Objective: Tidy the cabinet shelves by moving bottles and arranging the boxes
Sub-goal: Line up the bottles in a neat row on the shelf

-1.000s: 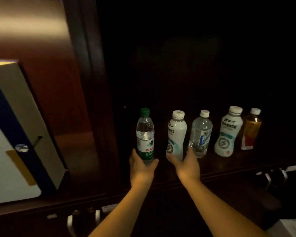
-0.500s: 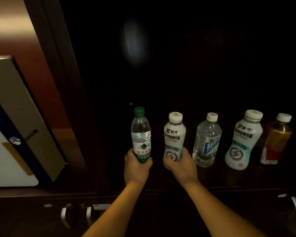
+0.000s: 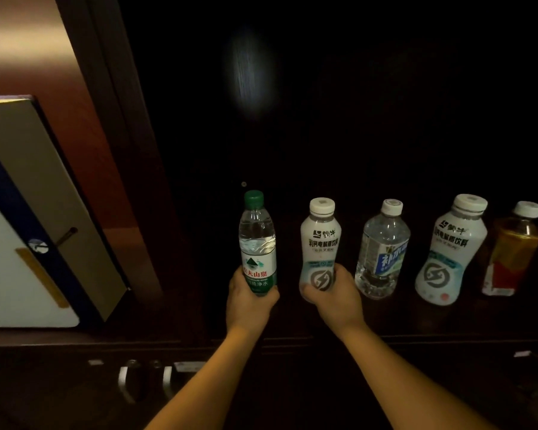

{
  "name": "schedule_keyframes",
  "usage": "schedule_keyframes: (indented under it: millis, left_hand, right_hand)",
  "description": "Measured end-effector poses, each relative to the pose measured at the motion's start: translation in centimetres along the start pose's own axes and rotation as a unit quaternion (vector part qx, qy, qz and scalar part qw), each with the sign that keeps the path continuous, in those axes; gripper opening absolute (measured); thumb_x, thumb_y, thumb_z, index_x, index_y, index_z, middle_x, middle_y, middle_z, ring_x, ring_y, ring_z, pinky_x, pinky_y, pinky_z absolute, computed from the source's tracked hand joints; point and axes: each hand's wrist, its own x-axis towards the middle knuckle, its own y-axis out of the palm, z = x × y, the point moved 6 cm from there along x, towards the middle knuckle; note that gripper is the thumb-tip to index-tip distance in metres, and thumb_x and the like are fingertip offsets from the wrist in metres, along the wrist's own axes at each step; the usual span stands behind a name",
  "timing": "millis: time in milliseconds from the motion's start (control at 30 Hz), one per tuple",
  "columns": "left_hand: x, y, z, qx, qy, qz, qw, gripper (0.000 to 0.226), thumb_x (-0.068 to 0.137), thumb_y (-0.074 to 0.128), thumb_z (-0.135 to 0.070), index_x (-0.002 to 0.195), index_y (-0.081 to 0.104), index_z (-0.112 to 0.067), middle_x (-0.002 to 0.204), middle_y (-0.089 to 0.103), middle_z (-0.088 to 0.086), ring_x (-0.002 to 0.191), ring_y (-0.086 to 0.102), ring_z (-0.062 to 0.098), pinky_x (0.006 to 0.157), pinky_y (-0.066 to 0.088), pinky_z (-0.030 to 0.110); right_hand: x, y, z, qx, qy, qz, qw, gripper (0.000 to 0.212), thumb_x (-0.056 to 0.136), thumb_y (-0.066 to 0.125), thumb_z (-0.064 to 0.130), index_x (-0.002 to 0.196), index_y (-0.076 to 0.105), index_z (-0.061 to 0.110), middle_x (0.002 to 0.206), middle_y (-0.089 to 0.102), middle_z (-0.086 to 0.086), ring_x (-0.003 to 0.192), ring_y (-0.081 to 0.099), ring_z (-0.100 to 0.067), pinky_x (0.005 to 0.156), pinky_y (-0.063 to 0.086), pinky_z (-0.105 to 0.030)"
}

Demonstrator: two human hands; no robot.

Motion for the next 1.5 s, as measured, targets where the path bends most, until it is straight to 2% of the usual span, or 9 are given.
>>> schedule_keyframes:
  millis: [267,400,500,600,767,967,1233,1333,1500]
  left_hand:
    - [0.2,-0.1,0.6,-0.005,0.002,0.006,1.000,0.084,0.066,0.079,-0.033,0.137,0.037,-0.024,0.130,0.052,-0.001,0.111,0.054,0.015,0.084,0.046,0.032]
    - [-1.0,-0.8,0.5,-0.009,-0.034,-0.034,0.999,0.092,0.066,0.081,-0.039,0.142,0.032,-0.020,0.143,0.038,0.004,0.127,0.044,0.025,0.096,0.043,0.038]
    - [-4.7,-1.3,-0.7,-0.029,0.017,-0.107,0.994,0.067,0.067,0.079,-0.044,0.121,0.044,-0.026,0.123,0.042,-0.002,0.115,0.048,0.021,0.087,0.040,0.029]
    - [-8.0,2.1,-3.8,-0.050,0.096,-0.054,0.993,0.050,0.070,0.077,-0.039,0.108,0.046,-0.033,0.105,0.048,-0.009,0.095,0.056,0.012,0.076,0.043,0.019]
    - [-10.7,11.2,-9.1,-0.044,0.126,0.103,0.986,0.075,0.074,0.072,-0.046,0.137,0.036,-0.025,0.133,0.044,-0.009,0.118,0.047,0.007,0.095,0.038,0.019]
    - [-8.1,16.8,-9.8,-0.036,0.000,0.106,0.994,0.105,0.071,0.078,-0.042,0.149,0.016,-0.013,0.154,0.025,0.009,0.134,0.038,0.027,0.100,0.039,0.037]
    - [-5.3,18.6,-9.1,-0.048,0.076,0.124,0.988,0.055,0.075,0.075,-0.032,0.123,0.049,-0.026,0.111,0.057,-0.008,0.097,0.057,0.010,0.072,0.040,0.020]
    - [-5.3,18.6,-9.0,-0.062,0.079,0.144,0.984,0.052,0.077,0.073,-0.029,0.123,0.048,-0.030,0.106,0.059,-0.015,0.097,0.056,0.005,0.071,0.038,0.016]
    - [-5.4,18.5,-8.8,-0.065,0.069,0.144,0.985,0.056,0.079,0.072,-0.028,0.128,0.046,-0.029,0.109,0.060,-0.013,0.096,0.056,0.006,0.075,0.039,0.021]
  right_hand:
    - [0.1,0.2,-0.2,0.006,-0.006,0.008,1.000,0.057,0.063,0.079,0.035,0.114,0.059,0.018,0.108,0.066,-0.006,0.095,0.066,-0.019,0.084,0.055,-0.044]
    - [-0.9,-0.4,-0.3,0.000,0.005,0.013,1.000,0.086,0.063,0.084,0.041,0.136,0.047,0.013,0.133,0.054,-0.007,0.116,0.057,-0.022,0.096,0.048,-0.037]
    - [-3.6,-3.4,-1.3,0.011,0.001,-0.072,0.997,0.076,0.068,0.079,0.044,0.135,0.047,0.024,0.125,0.053,0.006,0.110,0.056,-0.008,0.085,0.046,-0.022]
    - [-5.7,-8.8,-3.0,0.015,-0.036,-0.210,0.977,0.041,0.071,0.078,0.034,0.105,0.056,0.030,0.097,0.057,0.008,0.086,0.059,-0.004,0.069,0.046,-0.017]
    - [-4.0,-17.8,-5.3,-0.038,0.031,-0.346,0.937,0.044,0.077,0.077,0.028,0.109,0.055,0.008,0.105,0.055,-0.010,0.095,0.060,-0.031,0.073,0.047,-0.035]
    - [0.5,-19.0,-5.8,-0.106,0.060,-0.243,0.962,0.094,0.066,0.080,0.052,0.137,0.039,0.005,0.133,0.048,-0.015,0.124,0.046,-0.032,0.094,0.048,-0.048]
    - [3.3,-19.3,-7.5,-0.047,0.024,-0.195,0.979,0.050,0.067,0.077,0.034,0.111,0.056,0.023,0.102,0.065,0.002,0.095,0.062,-0.017,0.075,0.055,-0.038]
    - [3.7,-19.5,-8.4,0.032,0.046,-0.124,0.991,0.052,0.066,0.074,0.030,0.113,0.052,0.035,0.096,0.066,0.013,0.088,0.064,-0.005,0.076,0.054,-0.031]
    - [4.3,-19.2,-8.4,-0.005,0.033,-0.100,0.994,0.048,0.062,0.079,0.030,0.105,0.059,0.025,0.096,0.068,0.005,0.086,0.067,-0.011,0.072,0.056,-0.031]
